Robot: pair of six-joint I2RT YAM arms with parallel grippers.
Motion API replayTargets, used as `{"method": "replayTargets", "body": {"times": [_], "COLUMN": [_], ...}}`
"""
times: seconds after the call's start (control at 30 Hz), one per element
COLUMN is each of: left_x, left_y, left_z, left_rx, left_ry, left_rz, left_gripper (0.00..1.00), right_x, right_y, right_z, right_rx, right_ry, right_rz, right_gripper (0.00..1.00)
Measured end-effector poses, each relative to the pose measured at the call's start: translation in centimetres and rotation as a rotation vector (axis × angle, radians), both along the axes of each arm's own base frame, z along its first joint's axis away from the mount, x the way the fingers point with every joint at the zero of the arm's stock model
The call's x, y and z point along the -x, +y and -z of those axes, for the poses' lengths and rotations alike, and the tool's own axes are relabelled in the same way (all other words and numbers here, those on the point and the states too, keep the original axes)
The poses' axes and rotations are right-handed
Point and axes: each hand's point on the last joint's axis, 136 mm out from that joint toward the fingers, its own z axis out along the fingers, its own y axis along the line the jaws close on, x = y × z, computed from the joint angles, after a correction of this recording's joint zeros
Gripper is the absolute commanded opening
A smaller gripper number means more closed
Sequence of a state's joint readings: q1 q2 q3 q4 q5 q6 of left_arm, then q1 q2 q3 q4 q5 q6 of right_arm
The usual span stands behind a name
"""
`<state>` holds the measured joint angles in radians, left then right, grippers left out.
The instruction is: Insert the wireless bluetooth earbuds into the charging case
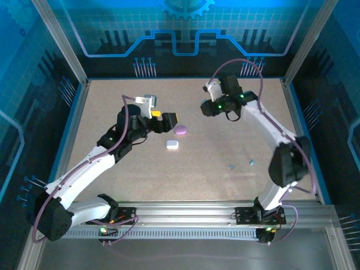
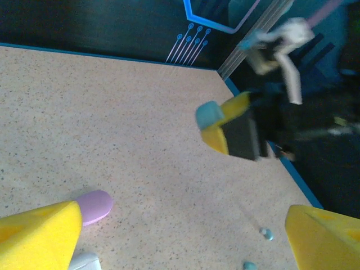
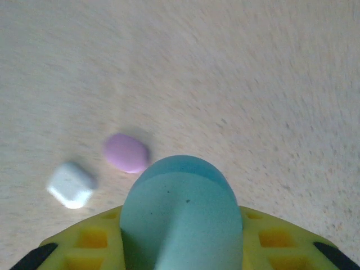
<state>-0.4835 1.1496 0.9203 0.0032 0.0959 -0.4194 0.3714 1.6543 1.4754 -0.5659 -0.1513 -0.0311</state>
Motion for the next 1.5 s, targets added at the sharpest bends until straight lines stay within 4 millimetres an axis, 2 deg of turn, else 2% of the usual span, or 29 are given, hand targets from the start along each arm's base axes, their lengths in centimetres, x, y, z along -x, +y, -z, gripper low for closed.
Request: {"method": "replayTargets", "body": {"times": [0.1, 0.17, 0.37, 0.5, 0.7, 0.93, 1.27, 1.37, 1.5], "left_x": [-0.1, -0.1, 0.3, 0.5, 1.0, 2.4, 2.4, 2.3, 2.5], "left_y": [-0.3, -0.8, -3.1, -4.5, -7.0, -9.4, -10.4, -10.8, -11.1], "left_z": [-0.8, -1.2, -2.1, -1.8, -1.7, -1.9, -0.7, -0.4, -0.2], "left_rx": [0.021, 0.038, 0.092, 0.125, 0.14, 0.147, 0.13, 0.128, 0.129], "left_ry": [-0.003, -0.001, 0.004, 0.037, 0.065, 0.08, 0.131, 0.147, 0.159], "left_rz": [0.021, 0.047, 0.172, 0.248, 0.355, 0.453, 0.484, 0.495, 0.509], "left_gripper": [0.87, 0.84, 0.76, 0.72, 0.71, 0.69, 0.47, 0.47, 0.34], "right_x": [2.9, 4.6, 9.6, 11.5, 11.8, 11.8, 11.6, 11.5, 11.5], "right_y": [1.3, 1.9, 3.7, 4.4, 4.5, 4.8, 4.9, 4.8, 4.6], "right_z": [-3.3, -4.3, -3.6, -3.7, -5.7, -6.1, -5.6, -6.1, -5.9], "right_rx": [-0.054, -0.069, -0.011, 0.017, 0.016, 0.01, 0.006, 0.009, 0.017], "right_ry": [-0.131, -0.204, -0.354, -0.432, -0.53, -0.554, -0.572, -0.593, -0.6], "right_rz": [-0.079, -0.135, -0.348, -0.441, -0.466, -0.472, -0.465, -0.453, -0.442], "right_gripper": [0.3, 0.29, 0.3, 0.3, 0.3, 0.31, 0.32, 0.33, 0.34]}}
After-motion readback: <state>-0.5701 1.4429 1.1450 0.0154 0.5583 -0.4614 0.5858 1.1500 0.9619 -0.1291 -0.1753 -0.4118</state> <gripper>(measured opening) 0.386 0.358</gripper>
